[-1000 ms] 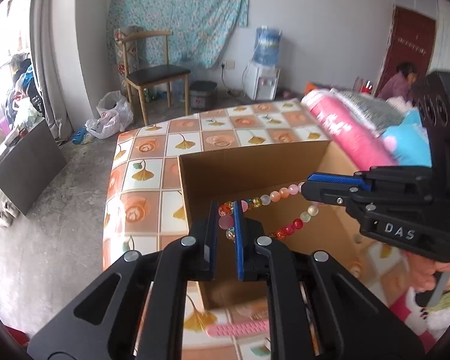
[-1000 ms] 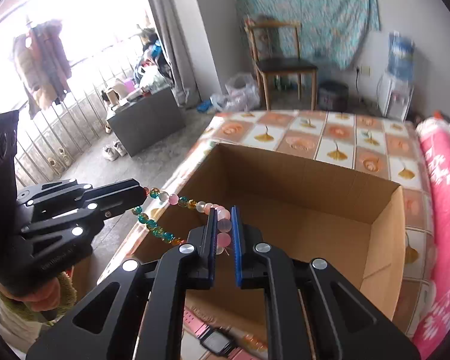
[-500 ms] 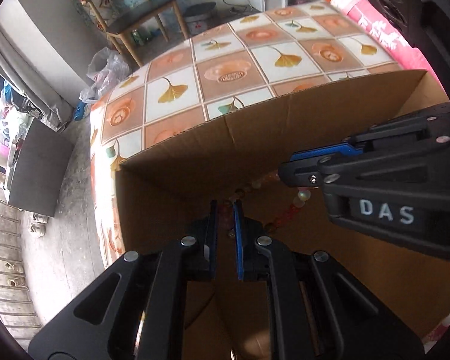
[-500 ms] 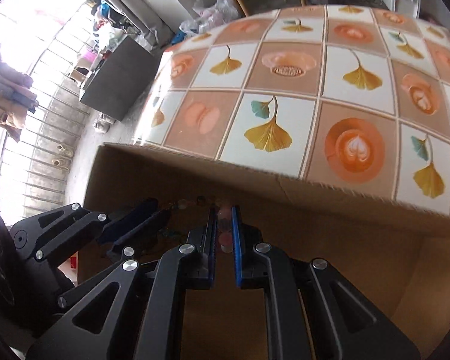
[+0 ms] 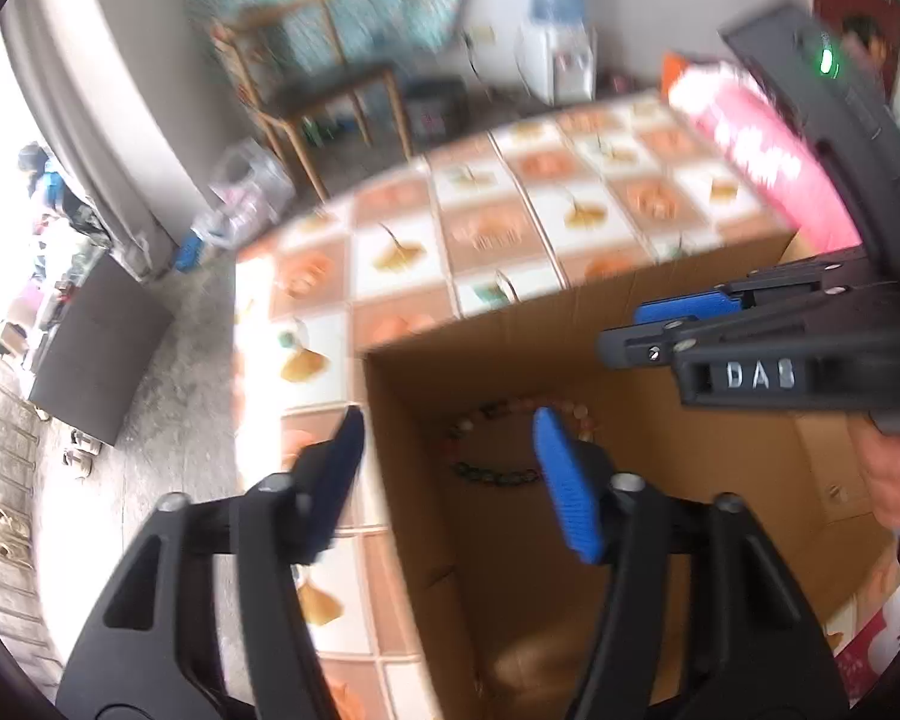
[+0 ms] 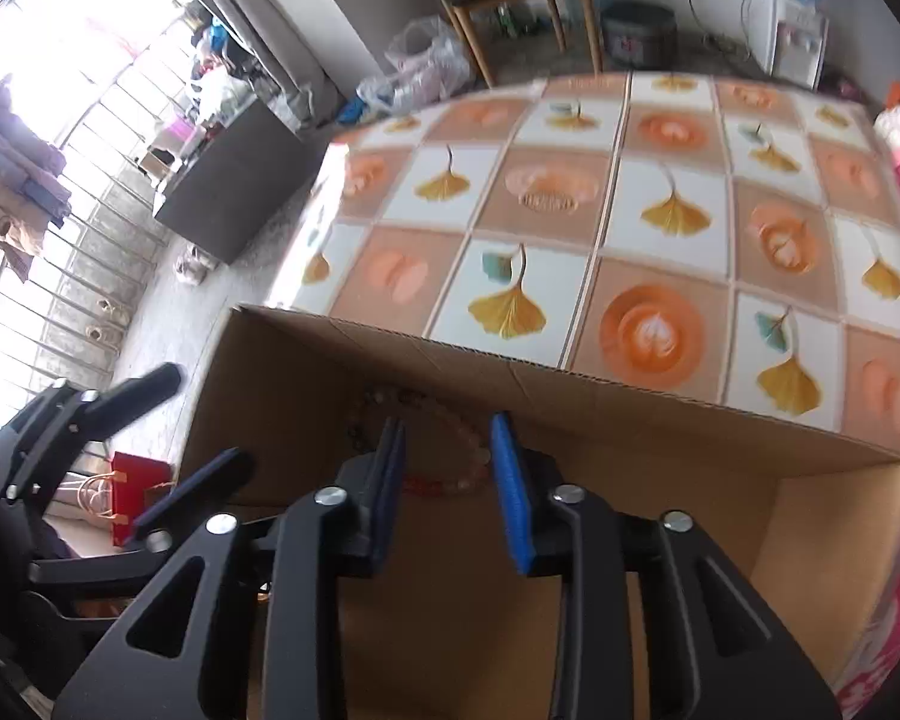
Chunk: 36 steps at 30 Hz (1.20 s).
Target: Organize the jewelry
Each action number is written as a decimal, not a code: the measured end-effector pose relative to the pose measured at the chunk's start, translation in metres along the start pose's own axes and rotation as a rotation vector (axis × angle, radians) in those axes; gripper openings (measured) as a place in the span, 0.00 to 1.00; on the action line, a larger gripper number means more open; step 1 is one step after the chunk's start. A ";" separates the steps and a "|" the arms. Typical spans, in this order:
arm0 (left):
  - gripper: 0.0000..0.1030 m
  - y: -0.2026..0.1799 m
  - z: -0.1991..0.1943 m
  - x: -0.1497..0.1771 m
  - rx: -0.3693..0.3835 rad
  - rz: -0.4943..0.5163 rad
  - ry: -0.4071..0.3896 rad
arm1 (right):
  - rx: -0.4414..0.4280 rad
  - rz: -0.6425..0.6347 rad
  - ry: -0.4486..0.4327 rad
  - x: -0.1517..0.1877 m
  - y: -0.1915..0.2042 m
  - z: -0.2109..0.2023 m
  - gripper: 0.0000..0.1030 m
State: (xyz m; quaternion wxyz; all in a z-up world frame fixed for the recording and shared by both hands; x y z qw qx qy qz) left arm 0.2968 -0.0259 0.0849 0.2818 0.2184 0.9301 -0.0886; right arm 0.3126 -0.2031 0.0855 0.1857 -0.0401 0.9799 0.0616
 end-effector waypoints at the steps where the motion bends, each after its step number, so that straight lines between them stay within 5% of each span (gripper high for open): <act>1: 0.60 0.001 -0.012 0.002 -0.012 0.007 -0.027 | 0.014 0.004 -0.010 -0.001 -0.001 -0.006 0.33; 4: 0.65 0.004 -0.047 0.016 -0.029 0.013 -0.098 | 0.005 0.043 -0.060 -0.001 -0.003 -0.019 0.33; 8: 0.65 0.009 -0.066 0.034 -0.034 0.013 -0.096 | 0.075 0.105 -0.056 -0.008 -0.006 -0.024 0.33; 29: 0.65 0.013 -0.095 0.048 -0.088 -0.046 -0.094 | 0.001 0.271 -0.052 -0.033 0.028 -0.082 0.33; 36: 0.65 0.016 -0.116 0.074 -0.057 -0.104 -0.147 | 0.009 0.065 -0.199 0.001 0.034 -0.142 0.33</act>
Point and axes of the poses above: each gripper's, at about its wrist camera, not at the fingertips, and z roughly the way its jaws point, y to its left, x to its underside, the point moved 3 cm from there along z, roughly the way its jaws point, and after that the axes turned 14 degrees about x, right-handed, at the moved point
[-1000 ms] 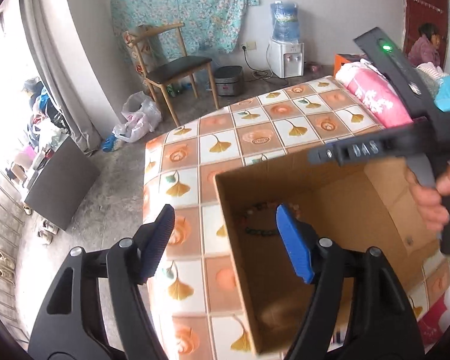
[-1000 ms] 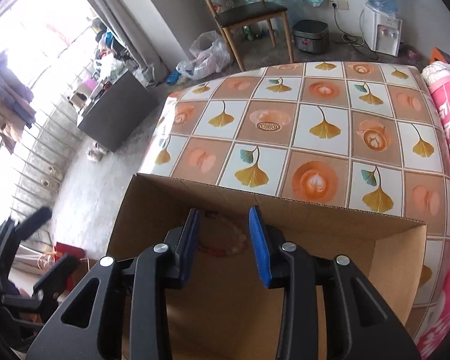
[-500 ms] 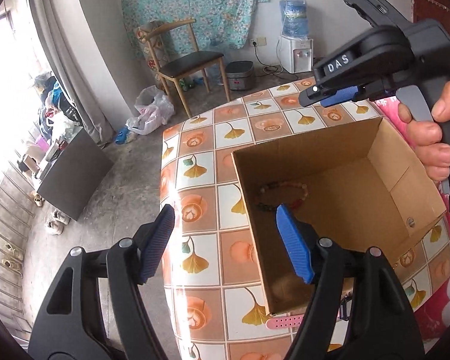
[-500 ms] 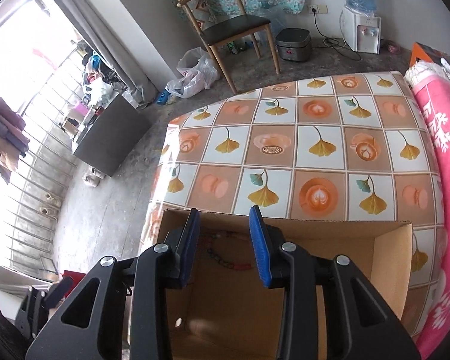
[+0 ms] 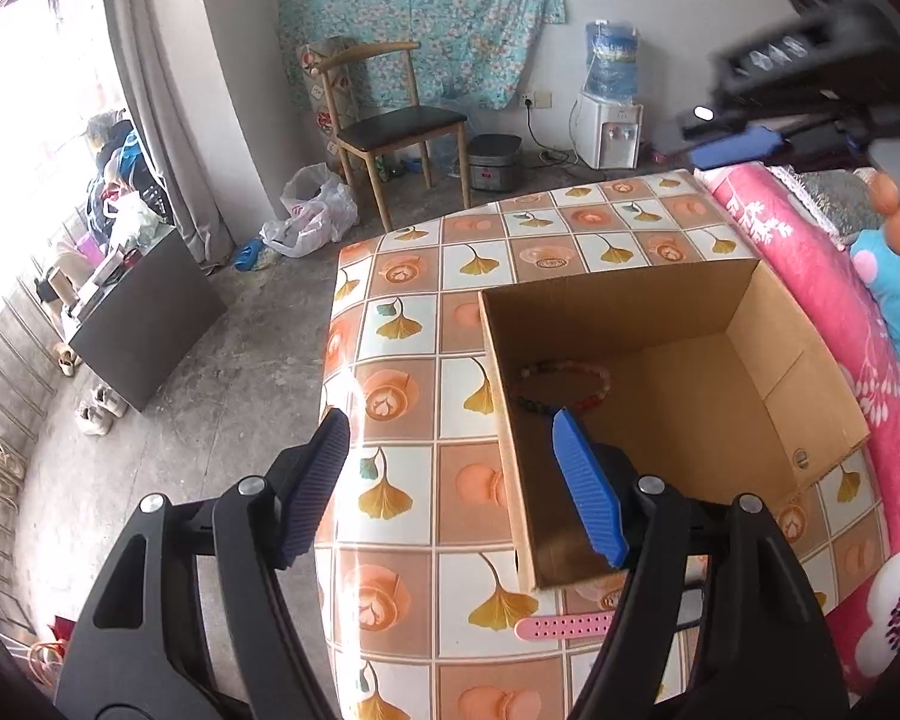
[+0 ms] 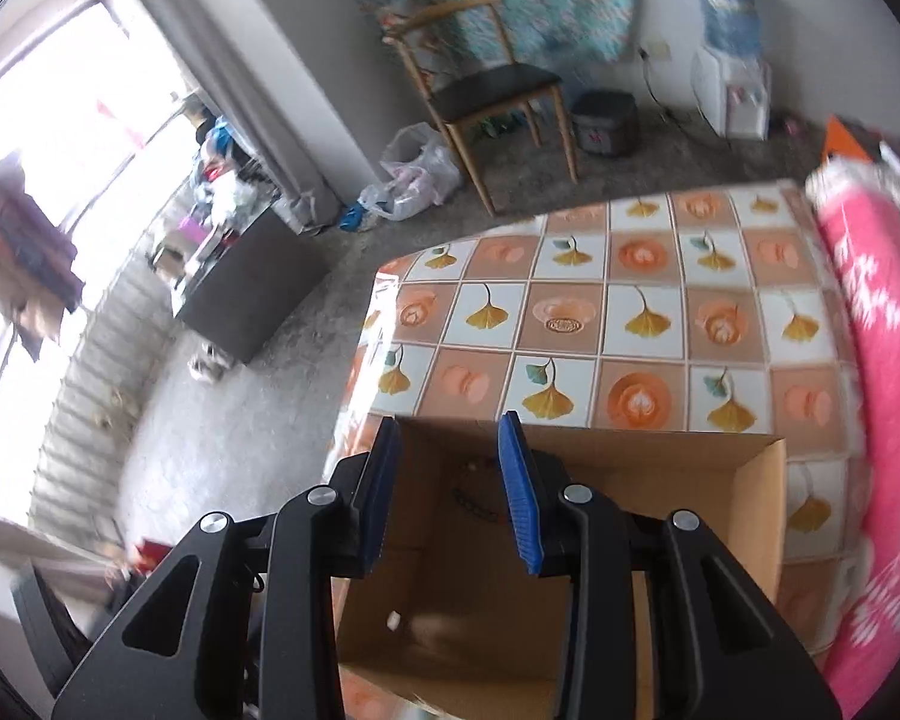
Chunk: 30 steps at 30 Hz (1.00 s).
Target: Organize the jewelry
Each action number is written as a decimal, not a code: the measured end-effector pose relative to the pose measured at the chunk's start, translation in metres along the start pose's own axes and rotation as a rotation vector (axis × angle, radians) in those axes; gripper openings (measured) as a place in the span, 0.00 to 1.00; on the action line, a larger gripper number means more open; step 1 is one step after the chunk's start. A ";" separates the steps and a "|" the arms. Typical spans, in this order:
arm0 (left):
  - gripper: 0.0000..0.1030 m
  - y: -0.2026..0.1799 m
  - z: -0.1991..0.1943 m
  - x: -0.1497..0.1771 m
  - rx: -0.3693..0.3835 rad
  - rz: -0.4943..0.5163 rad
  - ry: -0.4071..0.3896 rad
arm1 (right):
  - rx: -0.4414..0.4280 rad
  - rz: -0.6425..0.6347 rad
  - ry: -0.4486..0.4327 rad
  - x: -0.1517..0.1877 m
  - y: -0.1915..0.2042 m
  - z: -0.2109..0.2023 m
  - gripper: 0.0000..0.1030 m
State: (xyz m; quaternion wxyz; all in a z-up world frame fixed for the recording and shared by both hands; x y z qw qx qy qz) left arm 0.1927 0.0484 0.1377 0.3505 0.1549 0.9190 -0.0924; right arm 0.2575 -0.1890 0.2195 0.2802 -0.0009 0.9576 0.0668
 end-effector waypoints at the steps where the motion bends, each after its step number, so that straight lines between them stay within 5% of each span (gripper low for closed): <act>1: 0.65 0.001 -0.006 0.007 0.008 -0.006 -0.014 | -0.012 -0.036 -0.021 0.012 0.000 -0.011 0.33; 6: 0.70 0.007 -0.014 0.055 0.064 -0.055 -0.029 | -0.082 -0.181 -0.126 0.079 -0.003 -0.062 0.55; 12: 0.70 0.012 0.012 0.122 0.129 -0.161 0.031 | -0.178 -0.254 -0.128 0.172 -0.012 -0.081 0.57; 16: 0.70 0.005 0.036 0.161 0.152 -0.185 0.071 | -0.207 -0.336 -0.085 0.225 -0.007 -0.056 0.57; 21: 0.70 -0.009 0.066 0.185 0.110 -0.133 0.143 | -0.155 -0.410 0.080 0.276 0.004 0.018 0.57; 30: 0.70 -0.016 0.086 0.193 0.049 -0.096 0.175 | -0.028 -0.539 0.130 0.282 0.009 0.073 0.57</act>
Point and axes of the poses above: each gripper's, at about its wrist camera, not at the fingertips, and z roughly the way its jaws point, y to its left, x to its underside, the point moved 3 cm from there along z, roughly the way its jaws point, and after that the axes turned 14 degrees about x, right-handed, at the moved point
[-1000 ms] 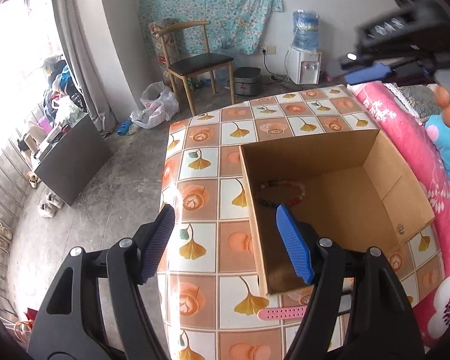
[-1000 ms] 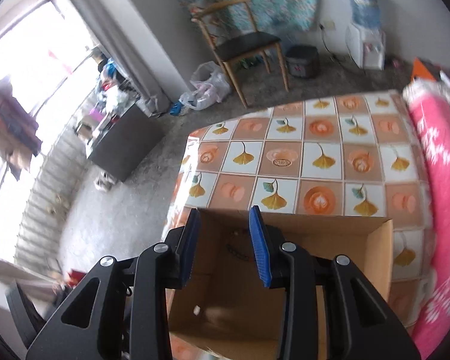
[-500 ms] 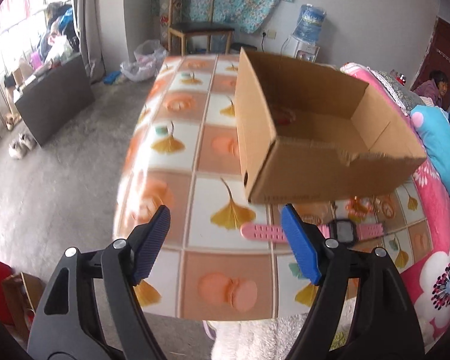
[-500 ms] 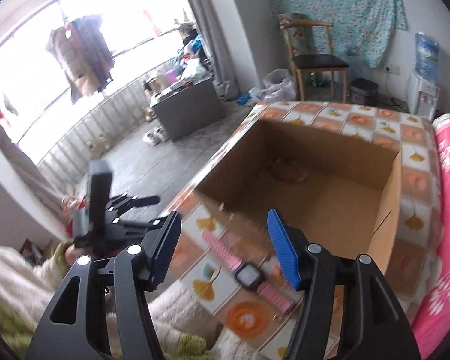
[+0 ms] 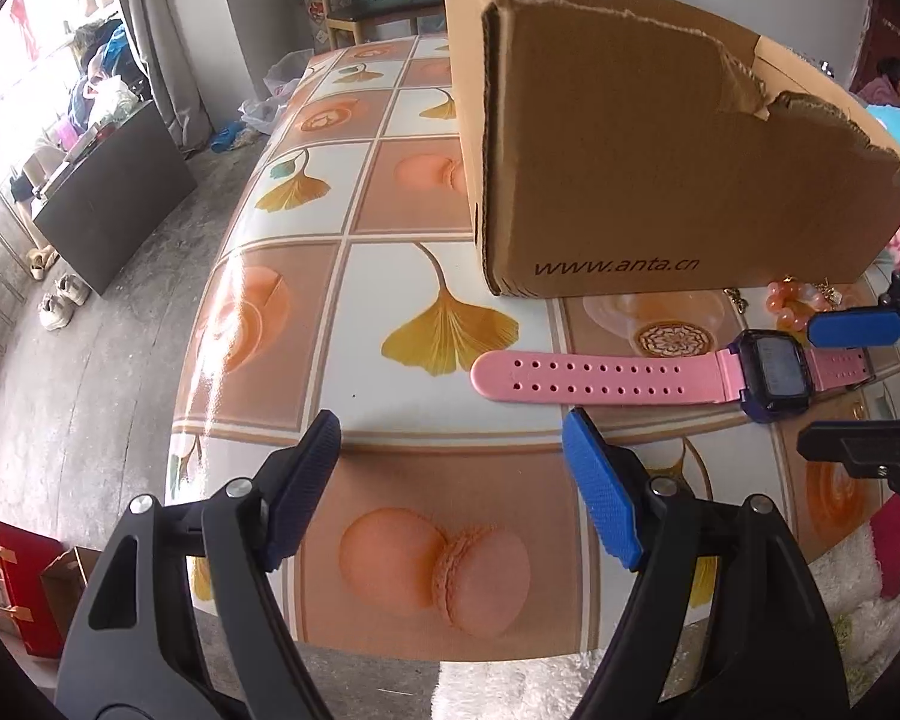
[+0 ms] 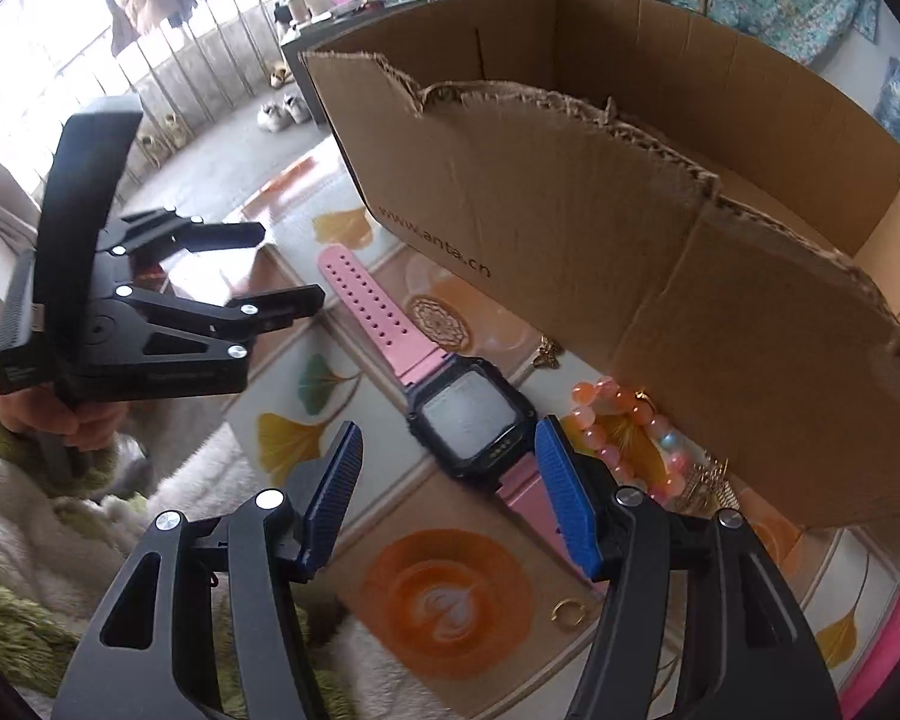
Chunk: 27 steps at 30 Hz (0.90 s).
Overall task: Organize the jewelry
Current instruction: 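Close the right tool on the black face of the pink-strap watch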
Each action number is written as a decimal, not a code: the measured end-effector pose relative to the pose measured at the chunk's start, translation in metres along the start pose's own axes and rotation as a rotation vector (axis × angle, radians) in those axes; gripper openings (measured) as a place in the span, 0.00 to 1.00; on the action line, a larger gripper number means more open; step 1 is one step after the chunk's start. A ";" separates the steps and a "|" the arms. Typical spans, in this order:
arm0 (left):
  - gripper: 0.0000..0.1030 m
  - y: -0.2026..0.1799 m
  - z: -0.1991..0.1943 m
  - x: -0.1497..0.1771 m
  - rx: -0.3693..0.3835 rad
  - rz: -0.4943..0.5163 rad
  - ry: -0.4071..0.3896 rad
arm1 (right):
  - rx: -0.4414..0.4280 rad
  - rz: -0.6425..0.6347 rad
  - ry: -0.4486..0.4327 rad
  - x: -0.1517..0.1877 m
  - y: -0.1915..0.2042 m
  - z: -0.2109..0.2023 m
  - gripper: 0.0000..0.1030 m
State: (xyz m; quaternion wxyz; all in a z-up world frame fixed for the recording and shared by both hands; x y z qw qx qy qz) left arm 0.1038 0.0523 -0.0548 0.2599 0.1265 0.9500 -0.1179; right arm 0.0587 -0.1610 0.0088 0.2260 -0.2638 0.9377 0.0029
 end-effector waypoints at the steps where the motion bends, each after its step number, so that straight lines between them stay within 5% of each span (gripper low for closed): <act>1: 0.70 0.000 0.000 0.000 0.001 -0.001 -0.003 | 0.012 -0.025 0.001 -0.001 0.001 0.002 0.57; 15: 0.75 0.004 0.001 -0.001 0.014 -0.009 -0.033 | 0.041 -0.157 0.051 -0.019 0.009 0.027 0.57; 18: 0.75 0.004 0.000 0.000 0.015 -0.006 -0.041 | 0.034 -0.165 0.060 -0.027 0.016 0.031 0.49; 27: 0.75 0.006 -0.009 0.011 0.014 -0.008 -0.055 | -0.026 -0.153 0.144 -0.046 0.014 0.038 0.48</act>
Point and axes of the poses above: each gripper's, at about its wrist camera, not at the fingertips, and z roughly the way its jaws point, y to its left, x to its underside, the point moved 3 cm from there along z, roughly the way its jaws point, and after that the axes turned 14 degrees about x, right-handed, at the moved point
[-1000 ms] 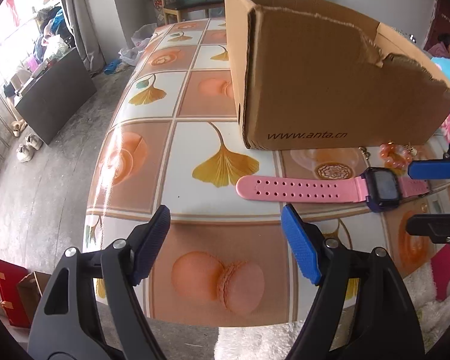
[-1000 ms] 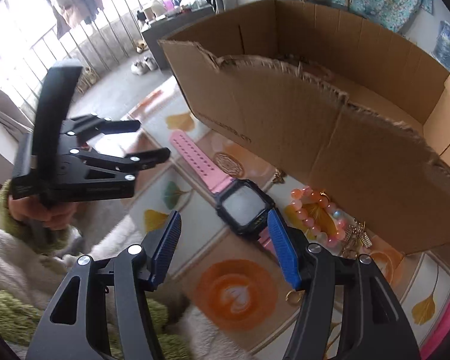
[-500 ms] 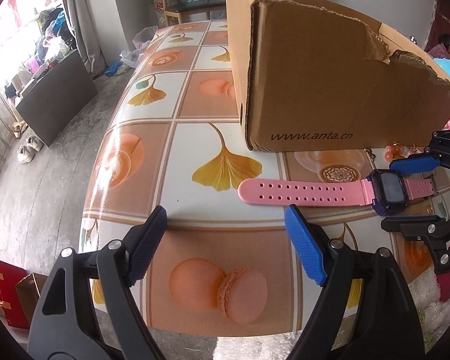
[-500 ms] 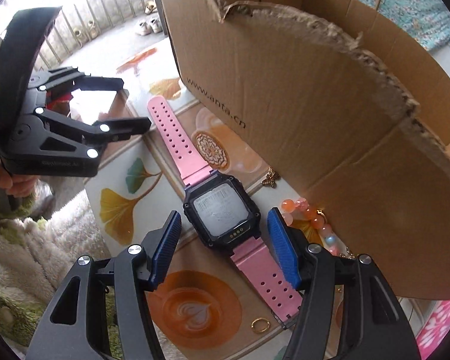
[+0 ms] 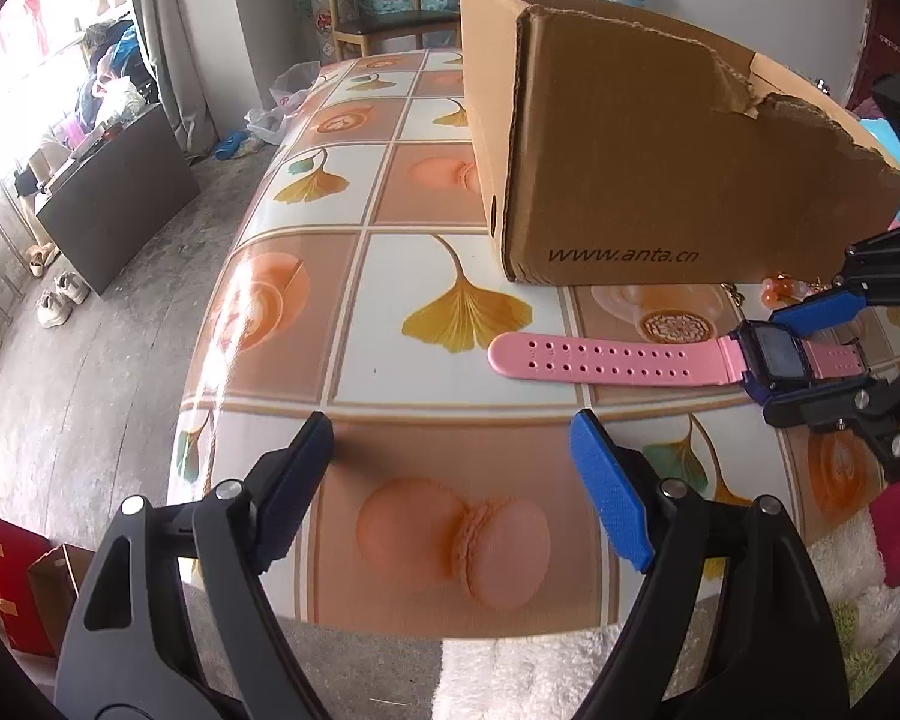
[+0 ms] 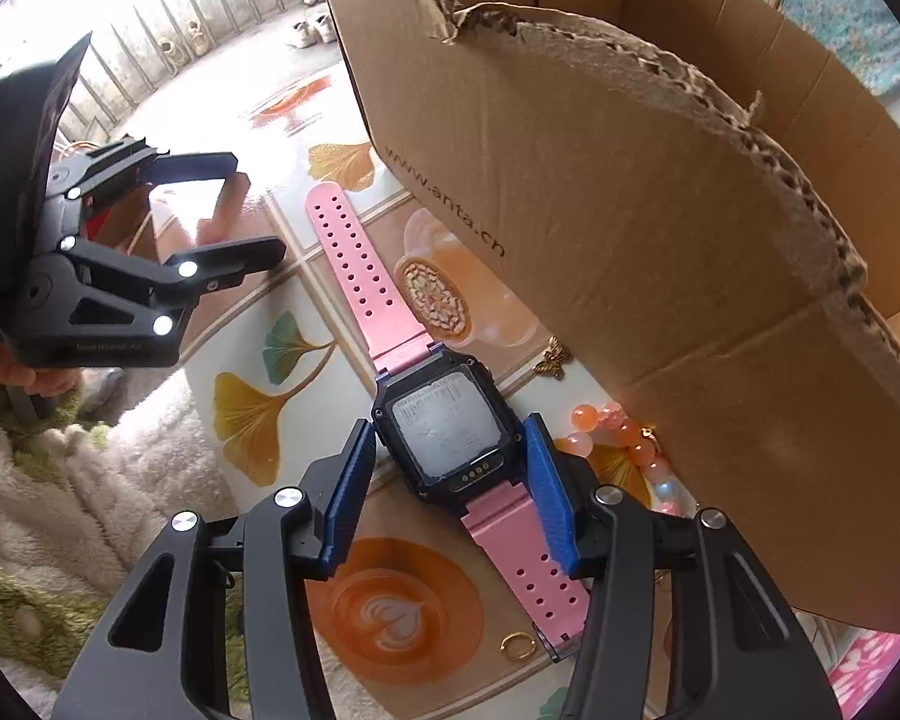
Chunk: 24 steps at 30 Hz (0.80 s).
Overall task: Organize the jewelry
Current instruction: 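Close the right tool on the black face of the pink-strap watch, then lift the watch with the right tool while the left tool grasps the pink strap end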
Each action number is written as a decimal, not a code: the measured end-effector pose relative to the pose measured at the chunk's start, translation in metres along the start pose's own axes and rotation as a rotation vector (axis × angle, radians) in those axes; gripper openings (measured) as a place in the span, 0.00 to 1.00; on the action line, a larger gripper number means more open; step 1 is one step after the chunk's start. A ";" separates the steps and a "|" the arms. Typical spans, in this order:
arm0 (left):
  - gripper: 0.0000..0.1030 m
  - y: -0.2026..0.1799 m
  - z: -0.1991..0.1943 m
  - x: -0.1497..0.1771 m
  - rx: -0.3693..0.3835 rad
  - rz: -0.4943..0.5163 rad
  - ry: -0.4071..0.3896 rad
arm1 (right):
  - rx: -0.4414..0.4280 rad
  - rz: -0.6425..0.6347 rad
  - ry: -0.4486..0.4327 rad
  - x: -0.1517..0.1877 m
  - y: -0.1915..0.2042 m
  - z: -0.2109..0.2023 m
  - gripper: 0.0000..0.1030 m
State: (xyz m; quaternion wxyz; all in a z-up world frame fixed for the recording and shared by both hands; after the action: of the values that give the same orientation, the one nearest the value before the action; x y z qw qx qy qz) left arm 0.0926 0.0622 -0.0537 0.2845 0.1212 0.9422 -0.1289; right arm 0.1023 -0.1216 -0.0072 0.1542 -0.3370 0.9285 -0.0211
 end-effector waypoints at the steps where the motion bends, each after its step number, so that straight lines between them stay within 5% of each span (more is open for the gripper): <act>1: 0.75 -0.001 -0.002 0.001 0.000 0.004 -0.003 | -0.013 0.003 0.014 -0.003 -0.002 0.001 0.48; 9: 0.75 -0.031 -0.010 0.024 0.023 0.108 -0.004 | -0.158 0.087 0.128 -0.022 -0.018 0.011 0.48; 14: 0.75 -0.054 -0.017 0.029 -0.025 0.242 -0.043 | -0.278 0.147 0.202 -0.032 -0.027 0.016 0.48; 24: 0.75 -0.077 -0.009 0.037 -0.077 0.409 -0.075 | -0.359 0.138 0.255 -0.035 -0.012 0.022 0.48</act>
State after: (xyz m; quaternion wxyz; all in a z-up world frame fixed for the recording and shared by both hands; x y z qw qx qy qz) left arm 0.0350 -0.0013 -0.0534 0.3439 0.2940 0.8911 -0.0367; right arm 0.1418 -0.1073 -0.0172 -0.0258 -0.2893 0.9503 0.1123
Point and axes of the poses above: each gripper's, at about its wrist camera, not at the fingertips, and z roughly the way its jaws point, y to its left, x to its underside, the point moved 3 cm from there along z, roughly the way its jaws point, and after that the axes turned 14 degrees about x, right-handed, at the moved point
